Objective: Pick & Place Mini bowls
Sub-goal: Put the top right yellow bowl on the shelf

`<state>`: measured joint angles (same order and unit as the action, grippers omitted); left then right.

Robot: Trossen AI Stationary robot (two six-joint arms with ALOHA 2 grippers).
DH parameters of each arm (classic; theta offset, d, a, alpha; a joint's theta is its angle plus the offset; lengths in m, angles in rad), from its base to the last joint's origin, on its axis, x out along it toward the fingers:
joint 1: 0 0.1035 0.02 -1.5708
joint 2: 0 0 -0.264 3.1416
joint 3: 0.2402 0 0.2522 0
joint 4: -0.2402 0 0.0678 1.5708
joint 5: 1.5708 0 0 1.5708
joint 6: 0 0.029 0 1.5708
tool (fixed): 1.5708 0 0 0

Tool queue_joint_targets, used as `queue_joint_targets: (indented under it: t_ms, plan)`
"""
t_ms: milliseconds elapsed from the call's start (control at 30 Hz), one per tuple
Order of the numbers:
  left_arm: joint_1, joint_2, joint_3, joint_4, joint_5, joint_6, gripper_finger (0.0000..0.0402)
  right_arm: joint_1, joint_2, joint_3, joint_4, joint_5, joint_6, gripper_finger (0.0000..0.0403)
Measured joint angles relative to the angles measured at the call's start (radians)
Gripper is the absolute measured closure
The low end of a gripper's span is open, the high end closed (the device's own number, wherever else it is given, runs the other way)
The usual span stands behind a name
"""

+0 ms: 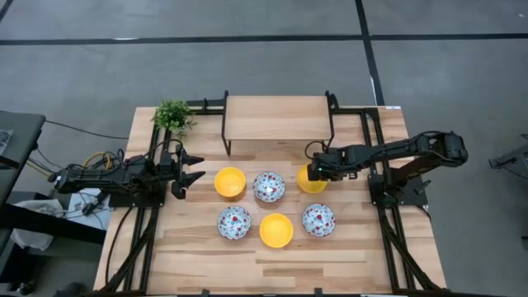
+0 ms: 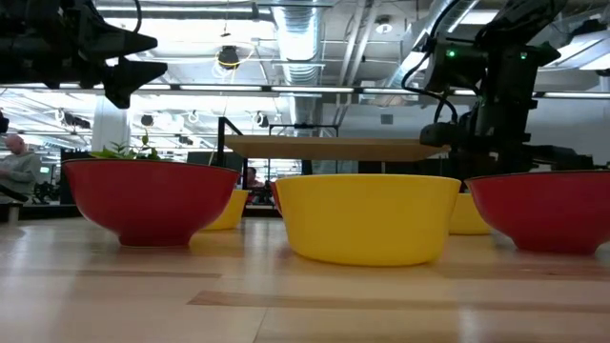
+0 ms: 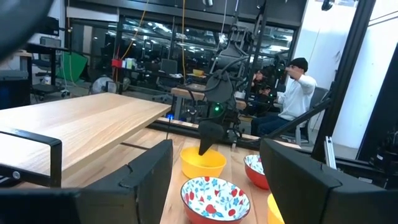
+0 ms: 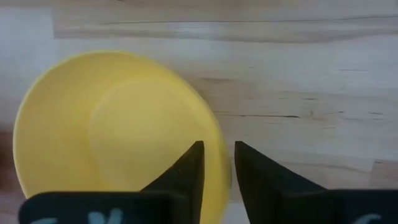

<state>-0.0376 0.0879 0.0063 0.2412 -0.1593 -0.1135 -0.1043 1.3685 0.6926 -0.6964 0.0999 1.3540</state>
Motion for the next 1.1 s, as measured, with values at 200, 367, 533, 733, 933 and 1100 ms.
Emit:
queue_joint_targets:
  t_ms: [200,367,533,733,933,1100]
  plan:
    - [0.000,0.000,0.000,0.008,0.000,0.000,0.0160,0.000,0.000,0.000,0.001,-0.022,0.000,0.0354]
    - [0.000,0.000,0.000,0.014,0.000,0.000,0.0160,0.000,0.000,0.007,-0.003,-0.022,-0.001,0.0376]
    - [0.000,0.000,0.000,0.015,0.000,0.000,0.0160,0.000,0.000,0.042,-0.024,-0.022,-0.040,0.0395]
    - [0.000,0.000,0.000,0.021,0.000,0.000,0.0160,-0.003,-0.001,0.053,-0.057,-0.021,-0.053,0.0401]
    - [0.000,0.000,0.000,0.025,0.000,0.000,0.0160,0.000,-0.001,0.053,-0.087,-0.021,-0.053,0.0402]
    - [0.000,0.000,0.000,0.030,0.000,0.000,0.0160,0.019,-0.011,0.053,-0.087,-0.014,-0.046,0.0402]
